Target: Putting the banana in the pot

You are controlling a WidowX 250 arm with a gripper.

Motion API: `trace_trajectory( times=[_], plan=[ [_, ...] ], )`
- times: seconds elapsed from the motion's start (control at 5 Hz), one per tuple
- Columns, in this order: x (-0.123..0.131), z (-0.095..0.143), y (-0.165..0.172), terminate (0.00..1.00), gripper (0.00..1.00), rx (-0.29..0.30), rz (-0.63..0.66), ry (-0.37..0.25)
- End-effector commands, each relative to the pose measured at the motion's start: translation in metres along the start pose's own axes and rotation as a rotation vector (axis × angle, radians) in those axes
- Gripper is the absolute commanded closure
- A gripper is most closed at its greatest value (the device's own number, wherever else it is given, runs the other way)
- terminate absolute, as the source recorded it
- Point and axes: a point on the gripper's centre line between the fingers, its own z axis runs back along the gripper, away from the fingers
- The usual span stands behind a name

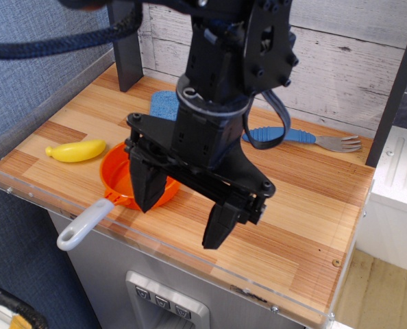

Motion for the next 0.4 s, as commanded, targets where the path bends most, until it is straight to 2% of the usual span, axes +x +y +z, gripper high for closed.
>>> trace_trajectory(
  times=[0.0, 0.2],
  plan=[
    [0.0, 0.0, 0.0, 0.0, 0.0, 0.0, 0.0, 0.0],
    [0.018, -0.007, 0.029, 0.0, 0.0, -0.066, 0.244, 0.044]
  ],
)
